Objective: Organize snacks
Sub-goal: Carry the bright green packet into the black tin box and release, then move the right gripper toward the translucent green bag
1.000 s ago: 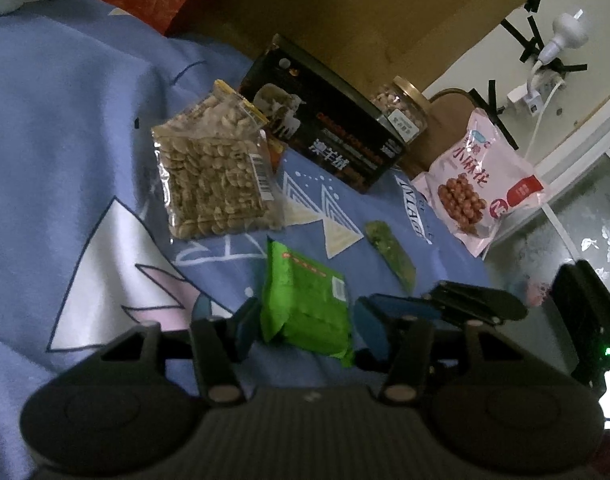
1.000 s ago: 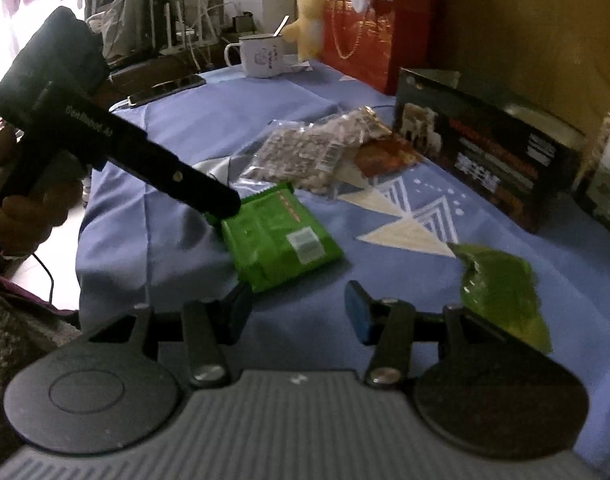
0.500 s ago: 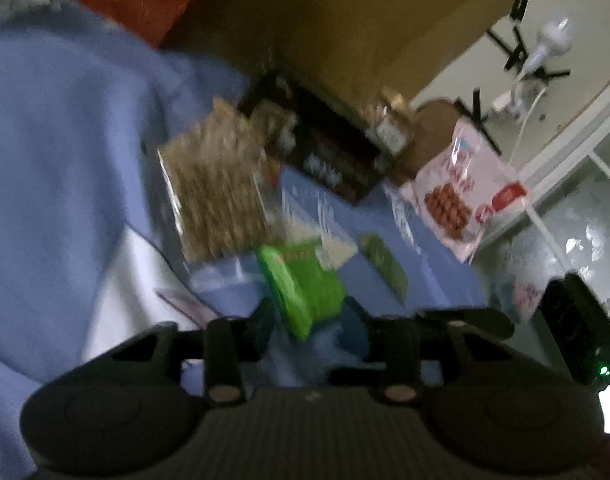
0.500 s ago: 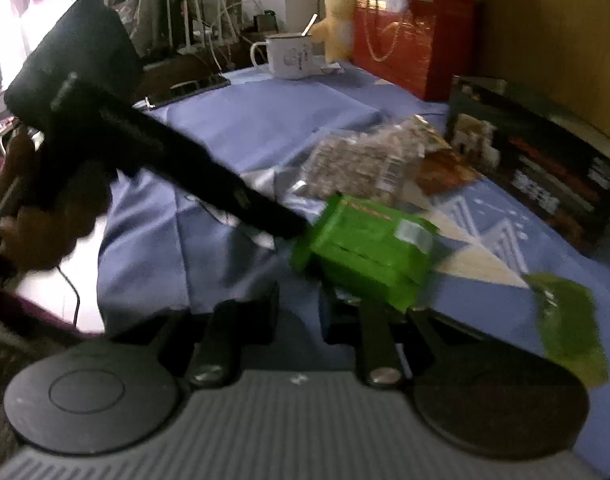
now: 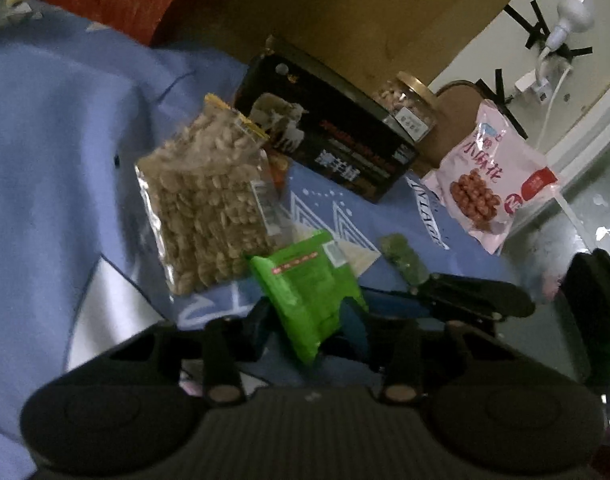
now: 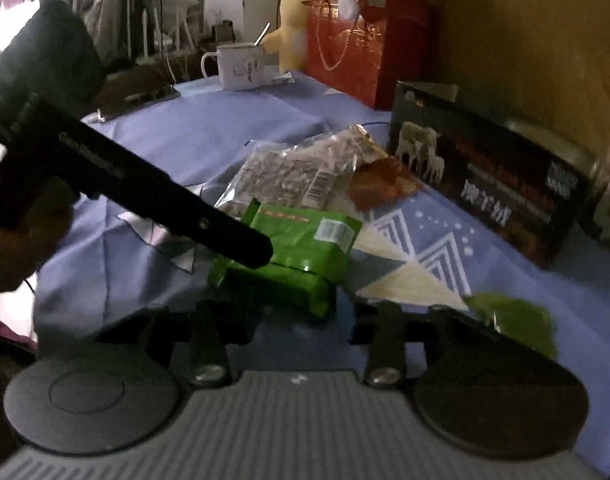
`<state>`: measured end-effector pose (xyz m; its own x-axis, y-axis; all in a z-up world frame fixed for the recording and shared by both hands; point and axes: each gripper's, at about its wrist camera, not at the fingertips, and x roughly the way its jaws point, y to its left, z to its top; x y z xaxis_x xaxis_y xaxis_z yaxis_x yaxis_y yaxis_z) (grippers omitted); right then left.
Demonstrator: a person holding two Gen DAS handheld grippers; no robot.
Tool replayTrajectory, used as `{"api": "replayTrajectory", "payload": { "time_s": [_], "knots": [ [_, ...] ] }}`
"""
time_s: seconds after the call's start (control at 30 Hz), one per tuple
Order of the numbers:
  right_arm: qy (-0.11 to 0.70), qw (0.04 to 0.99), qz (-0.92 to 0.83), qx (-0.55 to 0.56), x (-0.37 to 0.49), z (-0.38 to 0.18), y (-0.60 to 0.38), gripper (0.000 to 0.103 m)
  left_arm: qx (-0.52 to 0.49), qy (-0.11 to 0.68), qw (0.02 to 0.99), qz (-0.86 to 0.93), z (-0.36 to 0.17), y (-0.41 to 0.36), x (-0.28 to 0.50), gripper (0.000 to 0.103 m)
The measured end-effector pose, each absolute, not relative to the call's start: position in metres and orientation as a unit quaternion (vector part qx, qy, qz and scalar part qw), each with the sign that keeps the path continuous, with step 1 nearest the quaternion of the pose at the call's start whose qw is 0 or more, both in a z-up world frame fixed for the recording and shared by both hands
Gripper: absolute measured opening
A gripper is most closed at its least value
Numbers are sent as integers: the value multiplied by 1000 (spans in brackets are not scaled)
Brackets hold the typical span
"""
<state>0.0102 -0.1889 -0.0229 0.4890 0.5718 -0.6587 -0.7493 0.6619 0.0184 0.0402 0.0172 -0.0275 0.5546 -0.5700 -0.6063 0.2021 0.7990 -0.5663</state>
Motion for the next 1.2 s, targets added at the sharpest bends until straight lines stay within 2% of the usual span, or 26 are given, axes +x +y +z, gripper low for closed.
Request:
{"api": "replayTrajectory", "payload": {
  "time_s": [0.2, 0.43, 0.63, 0.83, 0.9, 1.1, 1.13, 1.2],
  "knots": [
    [284, 878, 379, -70, 24, 9, -209, 36, -188, 369, 874, -252, 21, 10, 66, 36],
    [219, 926, 305, -30, 82, 40, -224, 36, -121, 317, 905, -255, 71, -28, 150, 37],
    [270, 934, 233, 23, 158, 23, -225, 38, -113, 318, 925, -177, 54, -45, 214, 43],
    [256, 943, 192, 87, 134, 21, -286, 37, -160, 317, 912, -206, 42, -35, 190, 43],
    [257, 942, 185, 106, 115, 20, -308, 46, -167, 316, 906, -228, 43, -34, 175, 43],
    [309, 932, 180, 68, 58, -4, -327, 47, -167, 341, 883, -275, 27, -43, 129, 43],
    [319, 927, 188, 62, 52, -9, -325, 50, -168, 351, 878, -279, 21, -46, 124, 43],
    [334, 920, 198, 43, 40, -19, -317, 62, -171, 371, 866, -287, 9, -51, 115, 43]
  ]
}}
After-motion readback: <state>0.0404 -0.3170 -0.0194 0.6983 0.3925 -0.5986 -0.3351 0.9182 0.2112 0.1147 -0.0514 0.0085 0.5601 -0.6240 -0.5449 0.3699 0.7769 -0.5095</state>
